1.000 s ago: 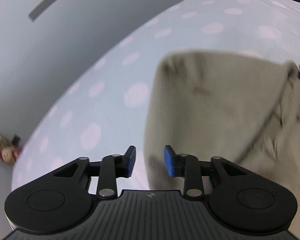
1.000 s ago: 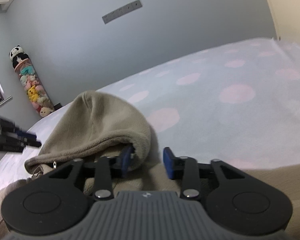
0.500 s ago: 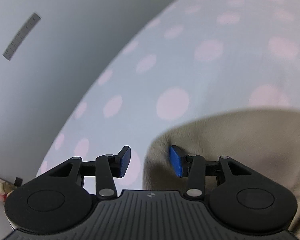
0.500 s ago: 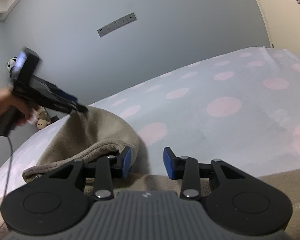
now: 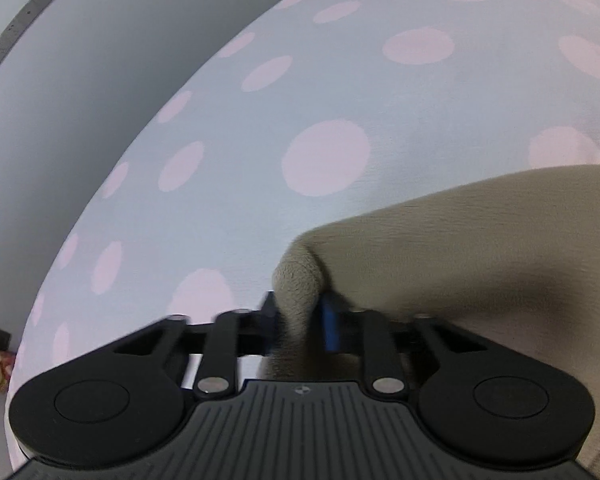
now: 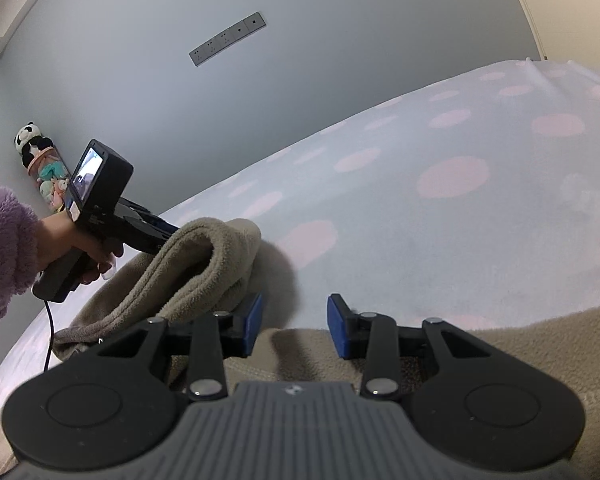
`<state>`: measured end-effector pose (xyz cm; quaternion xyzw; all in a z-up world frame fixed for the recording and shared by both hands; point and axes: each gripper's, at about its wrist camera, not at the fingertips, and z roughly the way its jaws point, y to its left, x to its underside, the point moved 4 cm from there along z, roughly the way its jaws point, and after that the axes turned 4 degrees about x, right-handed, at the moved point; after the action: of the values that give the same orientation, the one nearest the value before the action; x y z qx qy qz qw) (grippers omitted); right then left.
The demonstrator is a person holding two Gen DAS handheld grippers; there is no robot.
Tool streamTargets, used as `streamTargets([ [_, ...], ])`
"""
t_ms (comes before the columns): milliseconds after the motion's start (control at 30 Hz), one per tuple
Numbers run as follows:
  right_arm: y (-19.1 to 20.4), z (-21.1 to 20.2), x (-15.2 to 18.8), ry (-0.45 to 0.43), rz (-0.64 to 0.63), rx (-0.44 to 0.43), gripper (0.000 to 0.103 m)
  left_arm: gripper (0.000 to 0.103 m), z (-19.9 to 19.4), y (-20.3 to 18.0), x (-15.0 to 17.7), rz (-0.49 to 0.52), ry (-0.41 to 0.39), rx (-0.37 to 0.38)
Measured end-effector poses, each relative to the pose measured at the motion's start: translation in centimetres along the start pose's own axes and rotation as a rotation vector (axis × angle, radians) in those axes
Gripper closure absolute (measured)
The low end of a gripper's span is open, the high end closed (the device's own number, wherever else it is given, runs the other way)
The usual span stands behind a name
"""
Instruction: Fold clothes
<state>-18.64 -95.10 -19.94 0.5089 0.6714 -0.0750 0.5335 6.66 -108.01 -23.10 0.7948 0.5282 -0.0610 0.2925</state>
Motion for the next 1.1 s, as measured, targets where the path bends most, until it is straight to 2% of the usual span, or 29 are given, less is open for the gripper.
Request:
streamTargets([
  [200, -0.1, 0.3, 0.0, 0.001, 0.006, 0.000, 0.063, 0.095, -3.2, -0.1, -0.8, 0.034, -0.038, -0.025],
  [367, 0.3, -0.1, 0.2, -0.006, -0.005, 0.007, 0.063, 0.095, -9.9, -0.3, -1.4, 0.058, -0.120, -0.063],
  [500, 0.9, -1.0, -0.6, -0.028, -0.036, 0.020, 0.062, 0.095, -16.0, -2.0, -0.8, 0.085, -0.180, -0.079],
  [733, 2.3, -3.0, -2.0, -0.070, -0.088, 0.027, 0.063, 0.095, -25.8, -6.8, 2.3, 0.108, -0.240, -0.060],
  [800, 2.5, -3.5, -2.5, -0.072, -0.100, 0.030, 0.068, 0.095, -27.6, -8.1, 3.2, 0.108, -0.245, -0.052],
  [833, 2.7, -3.8, -2.7, -0.069, -0.105, 0.006, 0.074, 0.095, -28.3, -8.6, 3.5, 0.107, -0.246, -0.048],
  [1000, 5.9, -6.8, -3.6, -0.040, -0.233, -0.195, 0.074, 0.095, -30.3, -10.6, 4.9, 0.098, -0.235, -0.032],
  [1100, 8.4, -7.1, -2.5, 0.023, -0.323, -0.353, 0.075, 0.095, -30.7, -11.3, 5.3, 0.087, -0.238, -0.018],
])
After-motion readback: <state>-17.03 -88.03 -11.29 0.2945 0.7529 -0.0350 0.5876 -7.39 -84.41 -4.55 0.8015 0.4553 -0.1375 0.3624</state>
